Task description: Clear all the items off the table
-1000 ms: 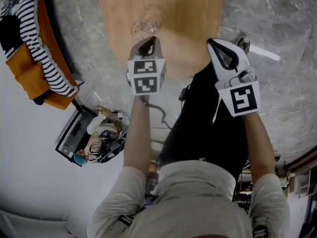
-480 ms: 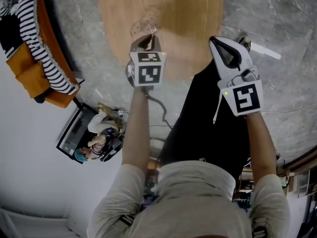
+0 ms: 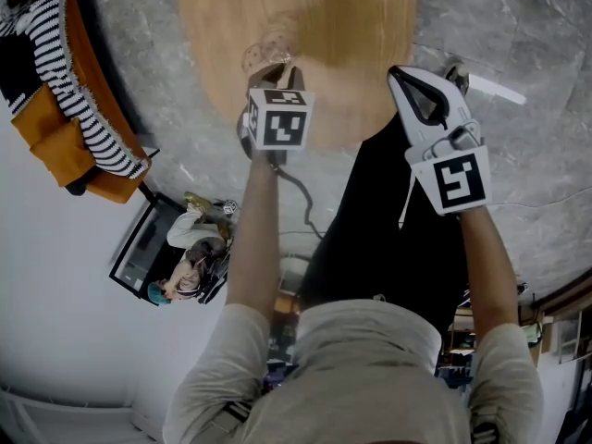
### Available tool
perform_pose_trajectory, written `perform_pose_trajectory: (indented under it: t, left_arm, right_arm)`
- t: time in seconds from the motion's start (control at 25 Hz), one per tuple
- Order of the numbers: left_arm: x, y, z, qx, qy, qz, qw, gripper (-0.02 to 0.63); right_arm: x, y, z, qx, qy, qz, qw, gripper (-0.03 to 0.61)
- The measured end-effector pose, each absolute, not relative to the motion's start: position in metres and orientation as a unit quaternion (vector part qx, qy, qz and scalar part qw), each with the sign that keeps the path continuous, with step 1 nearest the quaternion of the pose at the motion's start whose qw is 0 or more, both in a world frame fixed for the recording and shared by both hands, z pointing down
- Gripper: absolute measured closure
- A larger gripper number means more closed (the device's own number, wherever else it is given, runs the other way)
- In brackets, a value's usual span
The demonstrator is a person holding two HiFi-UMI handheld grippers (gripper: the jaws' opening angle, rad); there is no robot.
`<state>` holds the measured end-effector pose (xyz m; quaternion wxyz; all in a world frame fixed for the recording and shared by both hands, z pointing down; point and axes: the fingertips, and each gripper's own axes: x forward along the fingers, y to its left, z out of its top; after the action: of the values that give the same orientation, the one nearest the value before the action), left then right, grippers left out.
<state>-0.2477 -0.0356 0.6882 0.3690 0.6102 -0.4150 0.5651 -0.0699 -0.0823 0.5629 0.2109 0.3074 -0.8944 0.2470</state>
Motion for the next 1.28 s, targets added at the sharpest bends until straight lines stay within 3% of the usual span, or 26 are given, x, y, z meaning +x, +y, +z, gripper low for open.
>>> perform_pose_trajectory:
  t: [0.28, 1.28]
  left_arm:
    - [-0.255, -0.044, 0.695, 0.609, -0.395, 0.604, 0.328, 0.526]
    - [-0.255, -0.044, 0.729, 0.609, -0.355, 0.638, 0.31, 0.532]
  right_arm:
    - [-0.078, -0.086, 0.561, 0.299, -0.897, 0.247, 0.212, 0.572]
    - [-0.065, -0.084, 0.577, 0.3, -0.894, 0.249, 0.222, 0.572]
